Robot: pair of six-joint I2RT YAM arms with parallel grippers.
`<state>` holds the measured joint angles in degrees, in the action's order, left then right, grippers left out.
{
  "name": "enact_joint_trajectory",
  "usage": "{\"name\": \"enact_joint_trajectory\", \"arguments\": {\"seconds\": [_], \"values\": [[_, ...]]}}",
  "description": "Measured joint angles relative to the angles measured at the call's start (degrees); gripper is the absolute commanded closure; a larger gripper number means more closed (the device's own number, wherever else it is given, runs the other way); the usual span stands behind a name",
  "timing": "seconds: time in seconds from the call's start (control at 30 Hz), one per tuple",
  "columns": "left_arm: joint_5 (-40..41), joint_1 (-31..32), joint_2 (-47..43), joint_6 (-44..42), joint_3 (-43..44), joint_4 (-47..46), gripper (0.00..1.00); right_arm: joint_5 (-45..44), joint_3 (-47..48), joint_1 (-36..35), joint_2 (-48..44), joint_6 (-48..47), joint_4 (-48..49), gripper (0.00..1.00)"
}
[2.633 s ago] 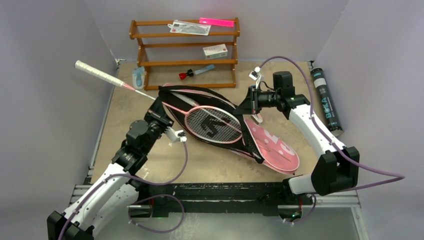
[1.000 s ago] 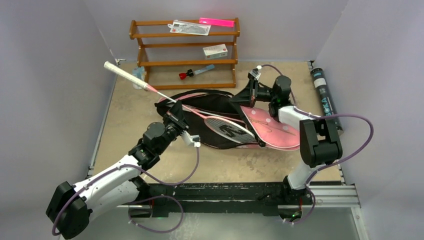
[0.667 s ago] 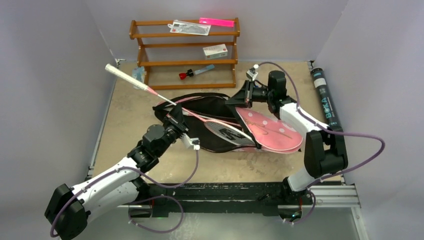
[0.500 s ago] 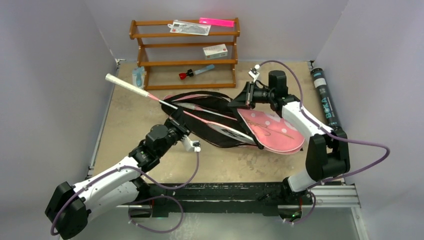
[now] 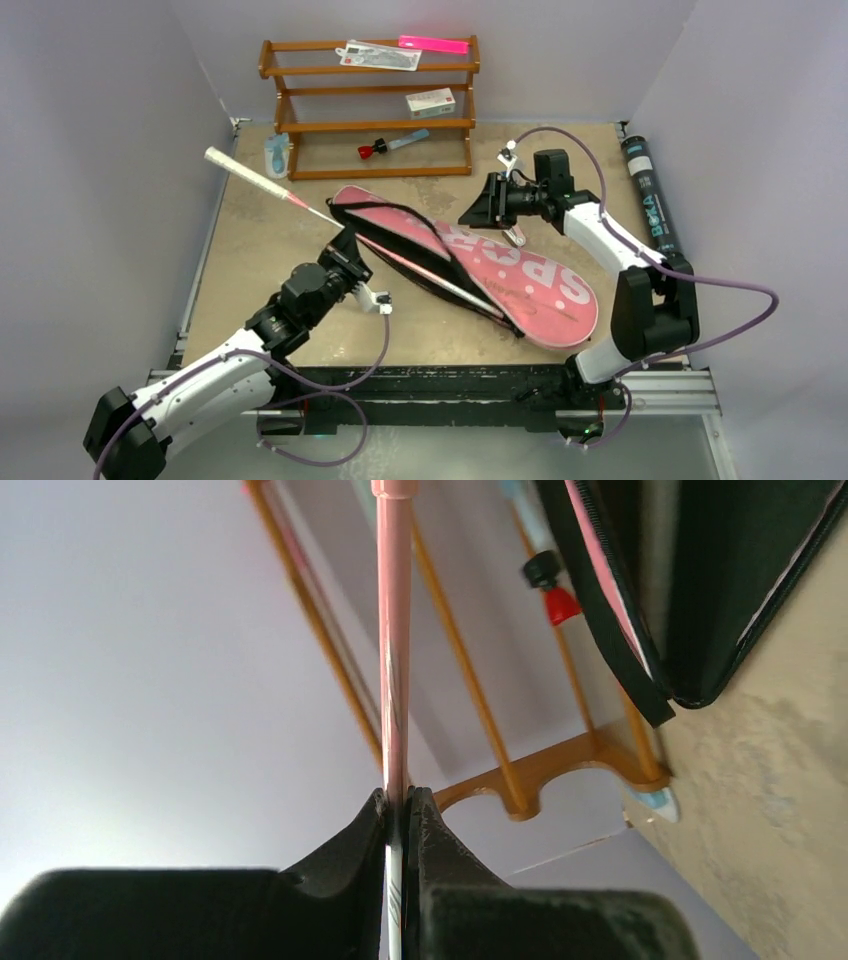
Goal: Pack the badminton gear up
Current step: Adjust the racket at the center of the board.
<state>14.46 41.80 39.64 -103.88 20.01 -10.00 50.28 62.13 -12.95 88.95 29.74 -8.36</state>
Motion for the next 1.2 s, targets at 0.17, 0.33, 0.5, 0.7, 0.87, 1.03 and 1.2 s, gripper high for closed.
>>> {"name": "enact_joint_trajectory", "arguments": {"seconds": [0.17, 0.33, 0.5, 0.7, 0.87, 1.03, 1.2], "values": [[-0.6, 0.3, 5.5, 0.0, -0.3, 0.6, 1.00, -3.4, -0.3, -0.9, -5.0, -5.8, -3.7, 0.20], [-1.0, 0.6, 7.7, 1.1, -0.3, -0.1, 1.00, -9.6, -0.3, -6.6, -14.3, -13.4, -7.3, 0.28], [-1.4, 0.8, 7.8, 1.3, -0.5, -0.3, 1.00, -13.3, -2.3, -15.9, -21.1, -19.1, -5.5, 0.22], [-1.6, 1.1, 6.7, 2.4, -1.6, -0.2, 1.00, -19.3, -5.2, -24.6, -23.6, -24.4, -4.8, 0.23], [-1.6, 1.1, 6.6, 2.4, -2.1, -0.2, 1.00, -31.5, -5.5, -36.9, -23.4, -27.6, -5.5, 0.28], [-1.6, 1.1, 6.6, 2.4, -2.1, -0.2, 1.00, -42.3, -5.7, -45.0, -23.2, -29.7, -7.0, 0.37], [-1.8, 1.1, 6.4, 2.4, -2.1, -0.2, 1.00, -52.5, -5.7, -50.9, -19.9, -30.3, -8.7, 0.75]]}}
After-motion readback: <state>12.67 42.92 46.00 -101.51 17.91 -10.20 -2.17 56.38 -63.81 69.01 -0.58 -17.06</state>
